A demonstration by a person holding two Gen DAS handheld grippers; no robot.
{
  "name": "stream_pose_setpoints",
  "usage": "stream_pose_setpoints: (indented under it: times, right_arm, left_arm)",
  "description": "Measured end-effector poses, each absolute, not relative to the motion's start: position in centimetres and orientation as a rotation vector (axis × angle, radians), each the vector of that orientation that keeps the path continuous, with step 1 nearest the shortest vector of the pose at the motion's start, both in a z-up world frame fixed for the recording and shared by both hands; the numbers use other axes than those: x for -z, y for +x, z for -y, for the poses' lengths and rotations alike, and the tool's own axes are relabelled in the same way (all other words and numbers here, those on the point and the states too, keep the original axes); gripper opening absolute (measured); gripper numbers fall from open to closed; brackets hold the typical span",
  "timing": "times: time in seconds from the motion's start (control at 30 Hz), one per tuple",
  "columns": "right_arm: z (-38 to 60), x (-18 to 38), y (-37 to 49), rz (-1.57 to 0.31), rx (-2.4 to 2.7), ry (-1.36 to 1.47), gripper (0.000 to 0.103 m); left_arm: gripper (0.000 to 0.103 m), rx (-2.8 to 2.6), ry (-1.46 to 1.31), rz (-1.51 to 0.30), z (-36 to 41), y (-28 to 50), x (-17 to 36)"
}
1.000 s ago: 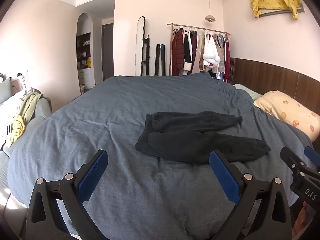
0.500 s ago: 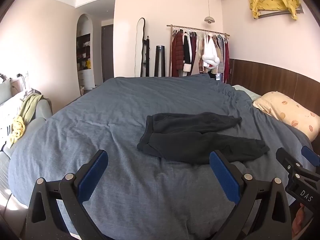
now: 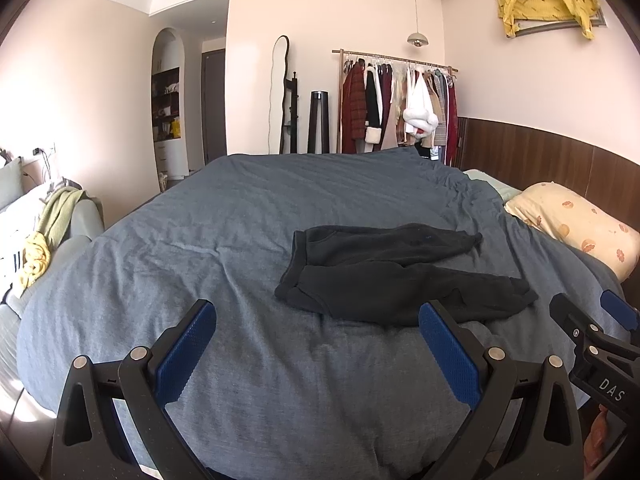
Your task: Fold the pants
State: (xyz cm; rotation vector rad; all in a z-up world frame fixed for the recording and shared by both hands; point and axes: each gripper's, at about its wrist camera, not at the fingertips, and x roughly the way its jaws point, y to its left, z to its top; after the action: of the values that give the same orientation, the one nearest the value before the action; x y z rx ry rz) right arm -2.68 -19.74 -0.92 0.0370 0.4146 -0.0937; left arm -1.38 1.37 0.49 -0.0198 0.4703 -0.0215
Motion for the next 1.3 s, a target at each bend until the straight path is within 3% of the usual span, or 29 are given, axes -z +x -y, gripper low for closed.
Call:
stream_pose_setpoints:
  times: [1.3]
  right_arm:
    - [18.9, 0.1, -3.5, -0.394, 0.068, 0.035, 0.103]
  left_arm:
    - [0.103, 0.018, -0.017, -0.447, -2.2, -2.5, -1.3]
